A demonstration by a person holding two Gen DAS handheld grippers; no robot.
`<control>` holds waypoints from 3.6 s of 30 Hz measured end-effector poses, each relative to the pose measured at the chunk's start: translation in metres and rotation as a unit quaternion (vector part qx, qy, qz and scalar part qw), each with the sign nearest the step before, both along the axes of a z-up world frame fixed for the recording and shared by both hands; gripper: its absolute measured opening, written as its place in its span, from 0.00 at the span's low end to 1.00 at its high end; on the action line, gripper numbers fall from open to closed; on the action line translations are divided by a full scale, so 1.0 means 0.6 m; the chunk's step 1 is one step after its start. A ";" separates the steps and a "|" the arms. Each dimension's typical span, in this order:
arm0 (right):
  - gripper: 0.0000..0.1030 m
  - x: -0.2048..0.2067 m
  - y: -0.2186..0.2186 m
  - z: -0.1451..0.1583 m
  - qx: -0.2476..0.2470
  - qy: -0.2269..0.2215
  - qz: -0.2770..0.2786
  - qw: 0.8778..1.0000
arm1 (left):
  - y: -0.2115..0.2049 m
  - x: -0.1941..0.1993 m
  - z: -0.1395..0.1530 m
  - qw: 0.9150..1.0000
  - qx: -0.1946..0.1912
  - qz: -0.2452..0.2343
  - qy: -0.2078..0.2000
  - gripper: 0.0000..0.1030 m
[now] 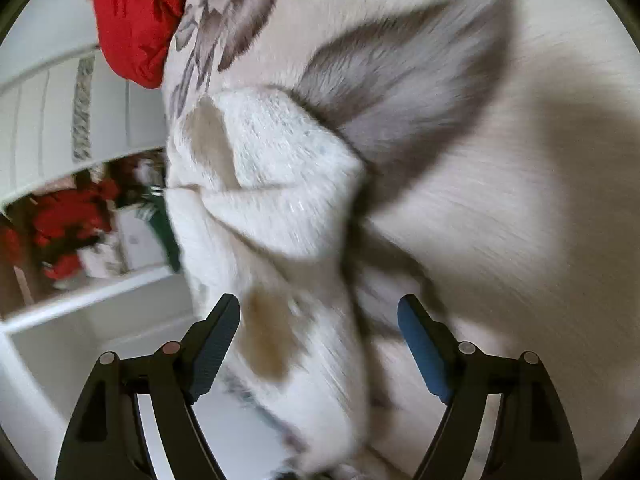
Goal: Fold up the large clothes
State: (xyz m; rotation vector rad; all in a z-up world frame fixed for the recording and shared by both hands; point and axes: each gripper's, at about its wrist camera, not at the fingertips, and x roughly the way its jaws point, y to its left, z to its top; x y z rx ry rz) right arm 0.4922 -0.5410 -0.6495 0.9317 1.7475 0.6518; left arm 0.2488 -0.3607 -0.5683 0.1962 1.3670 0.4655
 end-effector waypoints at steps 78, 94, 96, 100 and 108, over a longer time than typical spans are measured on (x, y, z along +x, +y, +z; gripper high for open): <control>0.76 0.118 0.379 0.092 -0.248 -0.032 -0.007 0.968 | 0.952 0.344 -0.126 0.664 -0.714 0.197 -0.102 0.40; 0.26 0.251 0.568 0.216 -0.235 -0.190 0.064 0.951 | 0.836 0.520 -0.066 0.920 -0.390 0.024 -0.015 0.62; 0.26 0.285 0.611 0.171 -0.267 -0.185 0.088 0.942 | 0.848 0.527 -0.085 0.912 -0.408 0.032 -0.022 0.62; 0.26 0.315 0.647 0.107 -0.301 -0.159 0.129 0.931 | 0.867 0.502 -0.033 0.898 -0.436 0.037 -0.042 0.62; 0.67 0.161 0.488 0.207 -0.134 -0.093 0.060 0.985 | 0.894 0.300 0.116 0.865 -0.490 0.047 -0.100 0.69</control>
